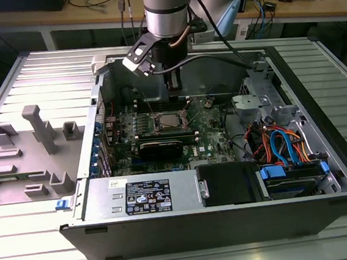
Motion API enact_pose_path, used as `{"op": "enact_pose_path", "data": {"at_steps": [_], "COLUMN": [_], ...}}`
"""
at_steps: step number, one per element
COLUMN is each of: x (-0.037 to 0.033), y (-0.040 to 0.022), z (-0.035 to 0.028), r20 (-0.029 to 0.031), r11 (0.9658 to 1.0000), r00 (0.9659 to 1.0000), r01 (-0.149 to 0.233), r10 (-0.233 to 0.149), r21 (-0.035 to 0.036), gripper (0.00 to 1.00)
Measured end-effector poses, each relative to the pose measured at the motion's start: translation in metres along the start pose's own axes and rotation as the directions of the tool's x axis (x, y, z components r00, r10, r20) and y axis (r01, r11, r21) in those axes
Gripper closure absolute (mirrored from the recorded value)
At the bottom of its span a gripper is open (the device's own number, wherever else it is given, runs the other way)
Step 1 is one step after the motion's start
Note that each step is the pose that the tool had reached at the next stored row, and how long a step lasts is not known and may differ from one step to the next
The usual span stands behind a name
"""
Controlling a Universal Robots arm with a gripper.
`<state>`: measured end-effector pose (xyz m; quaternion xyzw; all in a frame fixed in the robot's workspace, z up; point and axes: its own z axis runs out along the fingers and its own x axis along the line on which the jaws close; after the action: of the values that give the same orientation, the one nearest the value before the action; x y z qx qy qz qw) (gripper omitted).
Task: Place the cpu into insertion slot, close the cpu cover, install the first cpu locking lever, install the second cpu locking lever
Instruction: 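Close the cpu cover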
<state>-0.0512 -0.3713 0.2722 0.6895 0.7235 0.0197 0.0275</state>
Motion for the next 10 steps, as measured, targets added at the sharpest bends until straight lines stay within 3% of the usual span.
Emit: {"op": "enact_pose_path", "data": {"at_steps": [1, 7, 10], "x": [-0.0002, -0.0002, -0.0008], "y": [0.0030, 0.0046, 0.0165], "z": [0.0002, -0.0030, -0.0019], "r20": [0.0000, 0.0000, 0.0000], "r11": [1.0000, 1.0000, 1.0000], "r00": [1.0000, 1.0000, 1.0000], "r01": [0.000, 0.000, 0.000], "r10": [0.000, 0.000, 0.000], "r21": [0.0000, 0.0000, 0.0000], "gripper": [0.89, 0.89, 0.89]}}
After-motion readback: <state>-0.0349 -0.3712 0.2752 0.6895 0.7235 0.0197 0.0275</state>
